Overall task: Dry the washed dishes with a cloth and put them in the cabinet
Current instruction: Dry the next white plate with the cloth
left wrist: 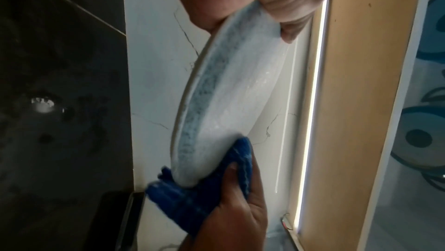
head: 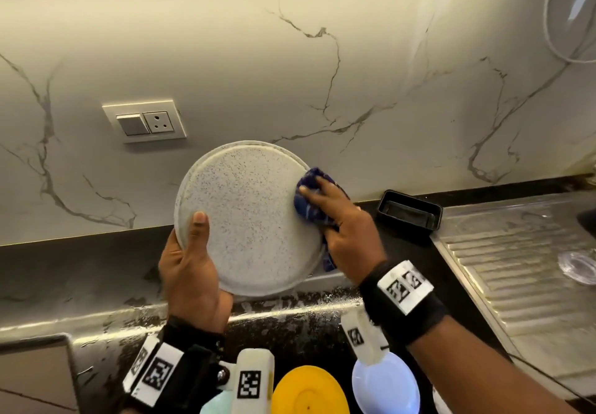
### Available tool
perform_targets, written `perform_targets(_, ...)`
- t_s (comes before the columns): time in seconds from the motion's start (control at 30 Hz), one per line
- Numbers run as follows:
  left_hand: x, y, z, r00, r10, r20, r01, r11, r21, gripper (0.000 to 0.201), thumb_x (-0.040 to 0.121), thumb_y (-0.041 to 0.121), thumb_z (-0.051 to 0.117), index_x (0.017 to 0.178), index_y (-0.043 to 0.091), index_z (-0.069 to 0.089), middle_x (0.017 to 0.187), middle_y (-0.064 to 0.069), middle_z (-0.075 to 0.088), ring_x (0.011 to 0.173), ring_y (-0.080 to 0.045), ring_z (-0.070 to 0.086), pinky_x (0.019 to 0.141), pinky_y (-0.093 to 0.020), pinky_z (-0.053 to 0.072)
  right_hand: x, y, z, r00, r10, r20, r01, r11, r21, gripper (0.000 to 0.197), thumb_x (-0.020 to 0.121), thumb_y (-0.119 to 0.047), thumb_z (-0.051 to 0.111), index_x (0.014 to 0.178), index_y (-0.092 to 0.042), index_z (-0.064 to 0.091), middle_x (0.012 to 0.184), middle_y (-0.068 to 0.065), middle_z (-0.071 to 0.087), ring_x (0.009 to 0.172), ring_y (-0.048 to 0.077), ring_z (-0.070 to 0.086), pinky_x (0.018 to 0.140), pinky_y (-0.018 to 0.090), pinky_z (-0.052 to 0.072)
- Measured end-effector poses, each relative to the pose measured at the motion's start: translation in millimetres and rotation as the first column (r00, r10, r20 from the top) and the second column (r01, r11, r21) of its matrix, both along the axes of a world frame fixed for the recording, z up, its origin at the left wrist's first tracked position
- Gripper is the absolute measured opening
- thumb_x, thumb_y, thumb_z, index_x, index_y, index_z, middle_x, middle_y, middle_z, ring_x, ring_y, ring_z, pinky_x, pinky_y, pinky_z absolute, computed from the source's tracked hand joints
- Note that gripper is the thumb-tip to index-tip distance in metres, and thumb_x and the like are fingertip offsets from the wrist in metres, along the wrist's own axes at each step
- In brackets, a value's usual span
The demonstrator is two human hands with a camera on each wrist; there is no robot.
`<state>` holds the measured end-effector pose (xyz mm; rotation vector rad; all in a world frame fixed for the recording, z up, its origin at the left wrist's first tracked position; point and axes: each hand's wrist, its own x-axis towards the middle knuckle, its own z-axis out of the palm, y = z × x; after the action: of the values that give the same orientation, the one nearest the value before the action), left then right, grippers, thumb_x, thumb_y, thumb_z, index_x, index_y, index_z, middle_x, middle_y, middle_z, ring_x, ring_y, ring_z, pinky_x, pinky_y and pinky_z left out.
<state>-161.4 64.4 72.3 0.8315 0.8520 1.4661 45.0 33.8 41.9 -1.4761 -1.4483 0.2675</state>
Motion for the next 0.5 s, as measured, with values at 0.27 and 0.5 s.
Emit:
perform_targets(0.27,15.9,7.5,8.5,0.993,0.002,0.114,0.002,0.999,-0.032,0.037,0.104,0.029,0.054,0.135,0.011,0.058,0.128,-0.013,0.069,0.116,-0.038,0.067,0.094,-0.067,0.051,-36.8,-33.1,-9.3,0.749,0.093,0.656,-0.189,0.979,0.076,0.046,0.097,-0.024,0.048,0.141,-0.040,0.051,0.151,-0.010,0.047,0.144,0.017,0.037,0.119,0.049,0.025)
perform_targets(0.5,5.9,-8.5,-3.5,0.978,-0.167,-0.125,0.175,0.983,0.057,0.028,0.097,0.033,0.054,0.121,0.022,0.064,0.122,0.002,0.072,0.116,-0.019,0.068,0.101,-0.059,0.051,23.5,6.1,12.9,0.997,-0.027,0.066,0.033,0.994,-0.101,0.059,0.095,-0.004,0.054,0.143,-0.039,0.049,0.156,-0.016,0.034,0.149,0.014,0.025,0.123,0.040,0.022)
